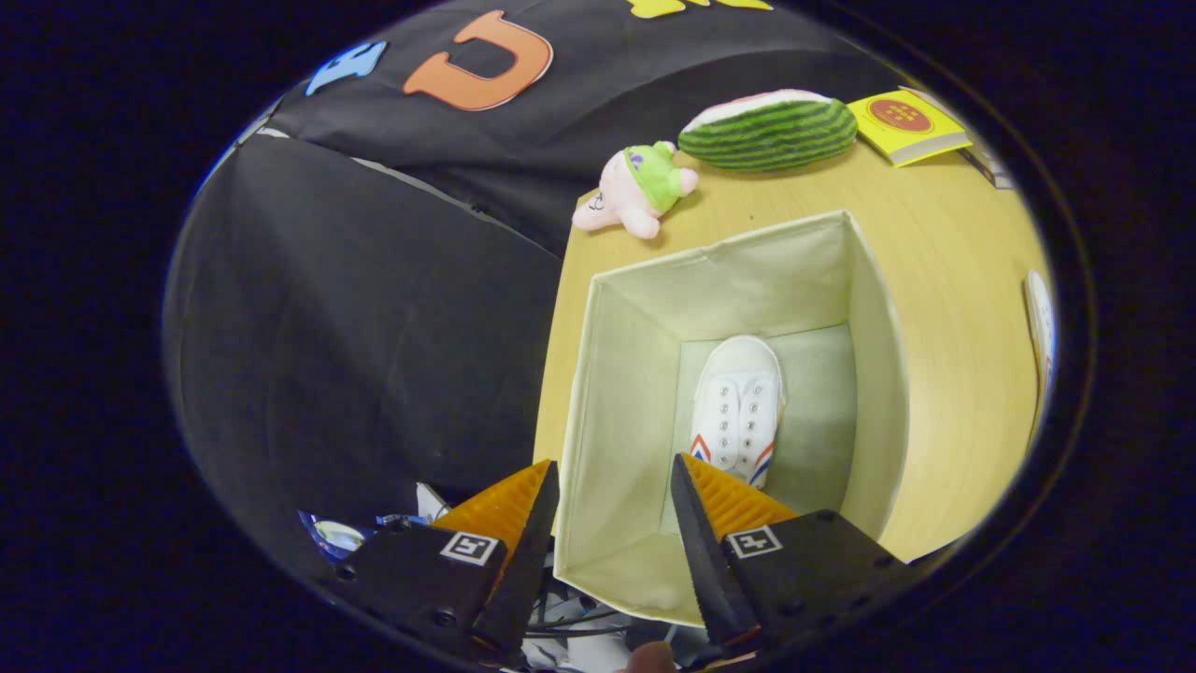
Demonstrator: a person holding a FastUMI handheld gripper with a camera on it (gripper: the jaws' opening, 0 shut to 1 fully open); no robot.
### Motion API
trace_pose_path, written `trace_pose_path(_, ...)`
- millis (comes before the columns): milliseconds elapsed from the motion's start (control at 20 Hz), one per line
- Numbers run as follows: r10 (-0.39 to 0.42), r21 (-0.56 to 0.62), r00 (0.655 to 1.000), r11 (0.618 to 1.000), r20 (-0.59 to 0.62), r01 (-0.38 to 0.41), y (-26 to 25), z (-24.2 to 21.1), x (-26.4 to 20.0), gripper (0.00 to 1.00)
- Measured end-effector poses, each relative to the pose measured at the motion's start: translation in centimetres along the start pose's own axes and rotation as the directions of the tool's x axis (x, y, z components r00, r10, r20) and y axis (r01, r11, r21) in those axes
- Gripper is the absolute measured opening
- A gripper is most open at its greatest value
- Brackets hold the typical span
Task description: Open the storage box then place both shoes into the box .Put the left shoe in first, then the right shoe, with the right side of both shoes facing outward in a uniform manner.
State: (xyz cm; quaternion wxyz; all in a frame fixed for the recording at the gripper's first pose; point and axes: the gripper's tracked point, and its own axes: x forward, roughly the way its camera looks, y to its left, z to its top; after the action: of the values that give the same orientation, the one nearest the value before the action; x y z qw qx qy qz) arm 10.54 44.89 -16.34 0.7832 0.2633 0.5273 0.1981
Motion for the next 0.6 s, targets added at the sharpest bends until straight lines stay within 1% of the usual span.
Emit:
trace_pose_path(200, -0.026, -0.099, 0.998, 0.995, 0.065, 0.033, -0.5, 0.5, -2.6, 0.79)
trace_pose_path(400, -0.044, -0.190, 0.990, 0.979, 0.134, 0.069, -1.7, 0.5, -7.6, 0.80)
trace_pose_path(500, -0.087, -0.242, 0.980, 0.962, 0.178, 0.129, -3.9, 0.8, -10.7, 0.80)
trace_pose_path(600, -0.144, -0.301, 0.966, 0.931, 0.214, 0.206, -6.8, 0.9, -14.2, 0.80)
